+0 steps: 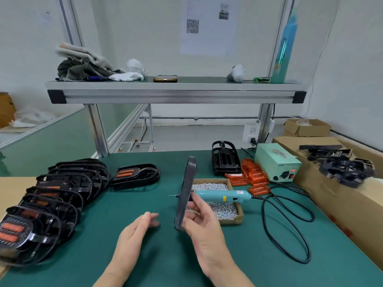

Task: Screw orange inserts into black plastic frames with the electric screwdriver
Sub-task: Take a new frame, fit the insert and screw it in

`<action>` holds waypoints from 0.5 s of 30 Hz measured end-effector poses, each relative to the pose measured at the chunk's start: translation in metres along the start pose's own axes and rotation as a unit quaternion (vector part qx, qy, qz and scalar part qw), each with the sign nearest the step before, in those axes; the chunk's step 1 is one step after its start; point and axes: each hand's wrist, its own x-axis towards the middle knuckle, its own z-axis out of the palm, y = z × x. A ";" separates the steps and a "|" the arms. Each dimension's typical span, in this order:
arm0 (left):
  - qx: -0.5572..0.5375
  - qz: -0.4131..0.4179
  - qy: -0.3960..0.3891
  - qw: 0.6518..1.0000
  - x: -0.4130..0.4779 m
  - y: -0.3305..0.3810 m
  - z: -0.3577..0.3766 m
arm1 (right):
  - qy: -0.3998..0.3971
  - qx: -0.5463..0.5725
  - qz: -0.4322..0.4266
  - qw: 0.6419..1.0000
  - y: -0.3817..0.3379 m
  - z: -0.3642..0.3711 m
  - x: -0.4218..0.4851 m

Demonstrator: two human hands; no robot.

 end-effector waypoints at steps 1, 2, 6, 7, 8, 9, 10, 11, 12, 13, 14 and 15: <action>-0.003 0.002 -0.006 1.000 -0.002 0.000 0.001 | -0.010 -0.004 0.008 1.000 0.001 -0.001 -0.002; -0.005 0.004 -0.013 1.000 -0.005 0.001 0.002 | -0.020 -0.008 0.014 1.000 0.003 -0.001 -0.004; -0.003 0.019 -0.023 1.000 -0.015 0.006 0.004 | -0.047 -0.033 0.016 0.998 0.007 -0.001 -0.006; 0.000 0.025 -0.022 0.999 -0.016 0.006 0.004 | -0.049 -0.035 0.016 0.998 0.008 -0.001 -0.005; 0.007 0.031 -0.023 0.999 -0.017 0.007 0.004 | -0.051 -0.039 0.015 0.998 0.008 -0.001 -0.005; 0.016 0.035 -0.028 0.999 -0.017 0.007 0.005 | -0.054 -0.045 0.014 0.997 0.007 -0.001 -0.005; 0.025 0.036 -0.034 0.998 -0.017 0.007 0.006 | -0.057 -0.054 0.012 0.997 0.007 -0.001 -0.005; 0.033 0.038 -0.043 0.998 -0.016 0.007 0.007 | -0.061 -0.065 0.010 0.996 0.007 -0.001 -0.005; 0.039 0.039 -0.049 0.997 -0.016 0.007 0.007 | -0.062 -0.076 0.008 0.995 0.007 -0.001 -0.005; 0.040 0.038 -0.054 0.997 -0.015 0.007 0.007 | -0.063 -0.086 0.005 0.994 0.008 0.000 -0.006; 0.040 0.035 -0.059 0.997 -0.014 0.006 0.006 | -0.063 -0.093 0.004 0.994 0.008 0.001 -0.006; 0.039 0.034 -0.066 0.996 -0.014 0.006 0.007 | -0.063 -0.098 0.004 0.993 0.009 0.002 -0.007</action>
